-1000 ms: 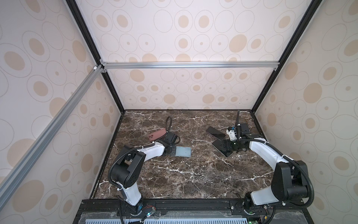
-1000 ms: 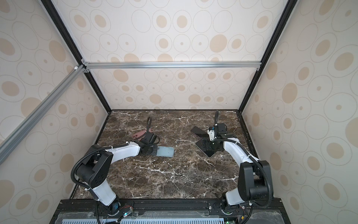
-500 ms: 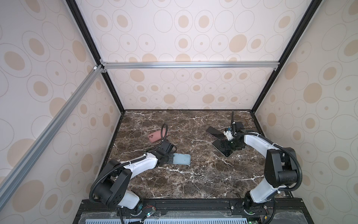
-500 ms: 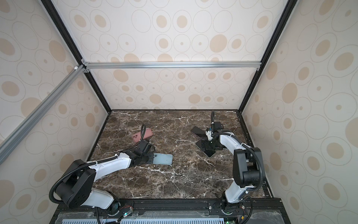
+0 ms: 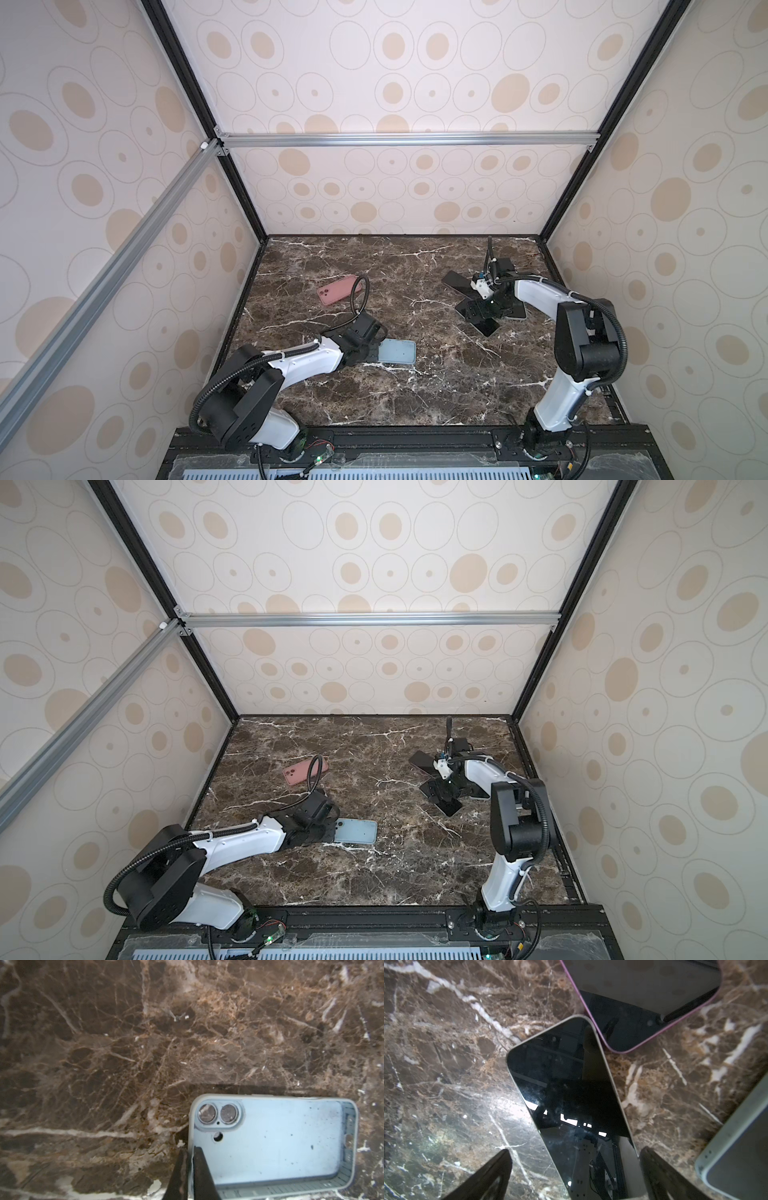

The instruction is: Put the phone into the phone case

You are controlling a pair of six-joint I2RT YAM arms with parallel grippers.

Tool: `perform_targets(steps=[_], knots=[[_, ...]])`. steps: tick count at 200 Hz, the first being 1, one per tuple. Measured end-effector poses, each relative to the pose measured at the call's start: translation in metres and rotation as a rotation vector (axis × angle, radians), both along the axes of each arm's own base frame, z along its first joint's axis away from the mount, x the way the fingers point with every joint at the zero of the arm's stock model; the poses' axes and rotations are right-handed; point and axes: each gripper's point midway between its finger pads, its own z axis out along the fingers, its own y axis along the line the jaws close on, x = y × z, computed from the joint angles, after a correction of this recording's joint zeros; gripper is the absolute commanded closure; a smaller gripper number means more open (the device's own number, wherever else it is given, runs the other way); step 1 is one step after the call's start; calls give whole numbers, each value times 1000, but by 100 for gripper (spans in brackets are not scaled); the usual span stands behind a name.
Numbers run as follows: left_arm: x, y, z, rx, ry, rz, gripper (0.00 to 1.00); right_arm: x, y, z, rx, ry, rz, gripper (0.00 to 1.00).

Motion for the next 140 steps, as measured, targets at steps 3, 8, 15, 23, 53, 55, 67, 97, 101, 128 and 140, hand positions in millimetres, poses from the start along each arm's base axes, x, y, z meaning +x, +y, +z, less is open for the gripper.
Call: perform_targets(steps=[3, 8, 15, 23, 53, 55, 67, 97, 101, 128, 140], knots=[[-1, 0, 0, -4, 0, 2, 89, 0, 0, -1, -2, 1, 3, 0], [-2, -1, 0, -9, -2, 6, 89, 0, 0, -2, -6, 2, 11, 0], [-3, -1, 0, -18, -4, 11, 88, 1, 0, -3, -12, 5, 20, 0], [-5, -2, -1, -27, -6, 15, 87, 2, 0, -5, -17, 8, 28, 0], [-8, -4, -4, -54, -2, 20, 81, 4, -1, -14, -37, 22, 51, 0], [-9, -4, -4, -55, -2, 19, 81, 4, -1, -14, -38, 23, 53, 0], [-10, -6, -4, -67, 2, 17, 77, 4, -1, -14, -47, 23, 65, 1], [-9, -13, -2, -102, -4, 5, 69, 3, 4, -16, -65, 27, 101, 2], [-8, -14, -1, -106, -5, 3, 67, 3, 4, -17, -67, 28, 104, 3], [-7, -15, 3, -109, -18, -5, 56, 4, 6, -18, -97, 33, 121, 6], [-6, -15, 4, -103, -22, -9, 51, 4, 6, -19, -124, 33, 130, 7]])
